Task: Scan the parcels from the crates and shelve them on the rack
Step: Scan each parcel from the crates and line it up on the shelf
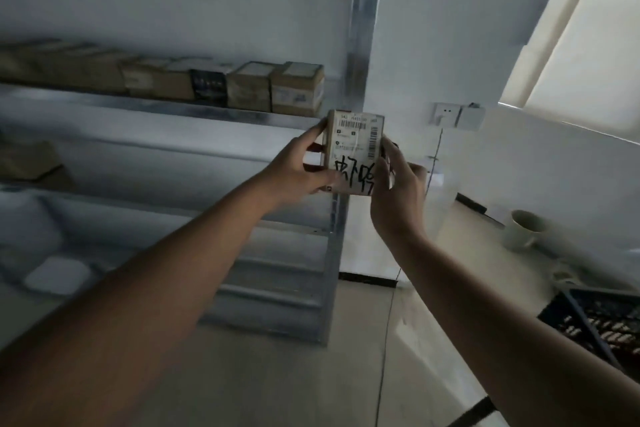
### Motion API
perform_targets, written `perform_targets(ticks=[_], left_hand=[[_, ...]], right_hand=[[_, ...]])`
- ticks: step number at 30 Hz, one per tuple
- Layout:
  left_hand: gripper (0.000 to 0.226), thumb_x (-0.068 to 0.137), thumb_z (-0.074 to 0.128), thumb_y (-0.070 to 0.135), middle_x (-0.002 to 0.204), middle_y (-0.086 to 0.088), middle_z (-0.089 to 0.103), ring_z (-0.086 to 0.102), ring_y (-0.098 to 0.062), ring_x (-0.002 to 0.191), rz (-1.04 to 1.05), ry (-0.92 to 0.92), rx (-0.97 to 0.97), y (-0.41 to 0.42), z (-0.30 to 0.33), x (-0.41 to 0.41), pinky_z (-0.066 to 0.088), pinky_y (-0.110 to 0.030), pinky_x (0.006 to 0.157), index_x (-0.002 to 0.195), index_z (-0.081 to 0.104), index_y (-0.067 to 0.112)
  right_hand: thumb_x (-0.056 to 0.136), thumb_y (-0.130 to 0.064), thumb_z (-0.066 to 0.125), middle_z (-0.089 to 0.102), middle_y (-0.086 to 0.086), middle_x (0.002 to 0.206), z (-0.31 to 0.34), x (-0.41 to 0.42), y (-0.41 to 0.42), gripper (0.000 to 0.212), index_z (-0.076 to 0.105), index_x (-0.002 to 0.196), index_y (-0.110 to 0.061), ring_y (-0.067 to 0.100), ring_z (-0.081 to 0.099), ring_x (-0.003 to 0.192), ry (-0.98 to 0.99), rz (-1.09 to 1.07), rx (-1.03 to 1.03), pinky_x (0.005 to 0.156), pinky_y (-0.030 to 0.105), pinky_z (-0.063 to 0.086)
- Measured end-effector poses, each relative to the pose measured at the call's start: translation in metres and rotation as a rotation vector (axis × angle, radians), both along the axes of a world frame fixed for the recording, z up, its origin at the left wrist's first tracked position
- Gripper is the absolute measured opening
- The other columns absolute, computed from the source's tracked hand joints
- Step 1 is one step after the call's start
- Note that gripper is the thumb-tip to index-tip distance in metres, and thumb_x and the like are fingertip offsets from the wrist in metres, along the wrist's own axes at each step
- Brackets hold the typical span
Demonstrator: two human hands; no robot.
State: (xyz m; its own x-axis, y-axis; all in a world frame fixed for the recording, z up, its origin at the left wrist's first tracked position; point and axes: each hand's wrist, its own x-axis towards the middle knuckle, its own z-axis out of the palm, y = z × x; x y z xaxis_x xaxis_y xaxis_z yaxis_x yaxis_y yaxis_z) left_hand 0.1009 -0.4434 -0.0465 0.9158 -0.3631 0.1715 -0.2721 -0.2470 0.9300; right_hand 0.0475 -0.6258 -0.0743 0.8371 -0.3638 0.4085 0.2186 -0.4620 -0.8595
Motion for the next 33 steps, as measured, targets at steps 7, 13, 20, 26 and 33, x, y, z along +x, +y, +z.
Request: perform_targets(ticks=[7,13,20,26,33], left_hand=[[0.098,0.090,0.078,-0.003,0.137,0.003,0.057,0.072,-0.024,0.112,0.200,0.015,-0.084,0.140,-0.005,0.004,0.067,-0.044,0.080,0.163,0.031,0.042],[0.113,0.082,0.089,0.005,0.143,0.005,0.057,0.061,-0.012,0.127,0.324,-0.045,0.004,0.250,-0.019,0.028,0.063,-0.026,0.086,0.166,0.024,0.042],[0.126,0.071,0.093,-0.007,0.134,0.005,0.057,0.063,-0.009,0.120,0.515,-0.044,0.110,0.369,-0.046,0.082,0.063,-0.026,0.080,0.166,0.022,0.036],[0.127,0.068,0.097,0.002,0.144,0.003,0.055,0.059,-0.015,0.130,0.687,-0.025,0.217,0.460,-0.055,0.129,0.063,-0.031,0.093,0.166,0.022,0.033],[0.123,0.062,0.100,0.009,0.135,0.006,0.063,0.067,-0.012,0.118,0.793,-0.020,0.259,0.567,-0.071,0.168,0.066,-0.039,0.086,0.163,0.032,0.032]], right_hand=[[0.113,-0.038,0.044,0.041,0.001,0.124,-0.010,0.046,0.140,0.045,0.043,0.157,-0.043,-0.006,0.044,0.094,0.018,0.118,-0.034,0.073,0.004,0.040],[0.113,-0.034,0.044,0.041,0.002,0.122,-0.020,0.098,0.247,0.047,0.041,0.159,-0.044,-0.007,0.044,0.093,0.045,0.273,-0.062,0.073,0.002,0.034],[0.113,-0.036,0.044,0.041,0.000,0.119,-0.045,0.182,0.376,0.047,0.043,0.159,-0.044,-0.006,0.044,0.089,0.071,0.434,-0.075,0.089,0.016,0.044],[0.112,-0.038,0.045,0.046,0.005,0.123,-0.058,0.253,0.476,0.045,0.046,0.156,-0.046,0.007,0.051,0.093,0.103,0.584,-0.070,0.091,0.019,0.043],[0.112,-0.033,0.046,0.046,0.008,0.123,-0.074,0.309,0.584,0.046,0.045,0.157,-0.043,0.000,0.046,0.091,0.137,0.686,-0.119,0.096,0.022,0.042]])
